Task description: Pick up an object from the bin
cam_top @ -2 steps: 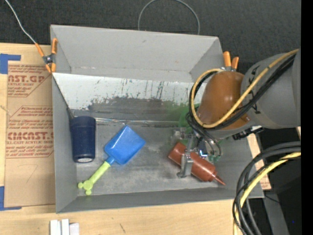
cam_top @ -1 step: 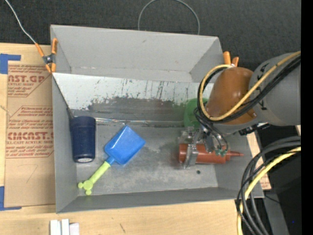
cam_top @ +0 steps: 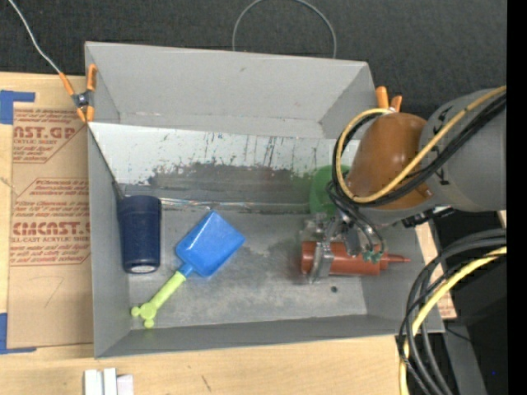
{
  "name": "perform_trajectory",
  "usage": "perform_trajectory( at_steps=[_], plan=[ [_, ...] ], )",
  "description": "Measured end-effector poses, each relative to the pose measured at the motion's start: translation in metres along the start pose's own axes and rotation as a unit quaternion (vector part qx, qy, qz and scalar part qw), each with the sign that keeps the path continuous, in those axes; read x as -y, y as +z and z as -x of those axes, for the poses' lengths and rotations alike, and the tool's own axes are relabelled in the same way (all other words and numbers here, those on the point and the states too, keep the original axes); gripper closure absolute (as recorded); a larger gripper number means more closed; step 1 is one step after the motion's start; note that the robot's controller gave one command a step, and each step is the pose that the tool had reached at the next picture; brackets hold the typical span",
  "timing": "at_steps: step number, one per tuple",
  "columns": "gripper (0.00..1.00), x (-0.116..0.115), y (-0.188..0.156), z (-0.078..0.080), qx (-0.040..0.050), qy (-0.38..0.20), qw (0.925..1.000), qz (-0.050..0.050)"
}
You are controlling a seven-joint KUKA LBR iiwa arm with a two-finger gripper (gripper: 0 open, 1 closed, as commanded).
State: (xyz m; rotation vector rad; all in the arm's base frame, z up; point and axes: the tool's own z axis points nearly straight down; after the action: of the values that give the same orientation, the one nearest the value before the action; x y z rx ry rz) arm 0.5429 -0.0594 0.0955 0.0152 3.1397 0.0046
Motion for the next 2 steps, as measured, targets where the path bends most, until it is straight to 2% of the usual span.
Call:
perform_trajectory(
  at_steps=[1, 2],
  plan=[
    [1.0, 0.006, -0.099, 0.003, -0.0025, -0.012, 0.9999, 0.0],
    [1.0, 0.003, -0.044, 0.016, 0.0037, 0.012, 0.9999, 0.0]
  ],
)
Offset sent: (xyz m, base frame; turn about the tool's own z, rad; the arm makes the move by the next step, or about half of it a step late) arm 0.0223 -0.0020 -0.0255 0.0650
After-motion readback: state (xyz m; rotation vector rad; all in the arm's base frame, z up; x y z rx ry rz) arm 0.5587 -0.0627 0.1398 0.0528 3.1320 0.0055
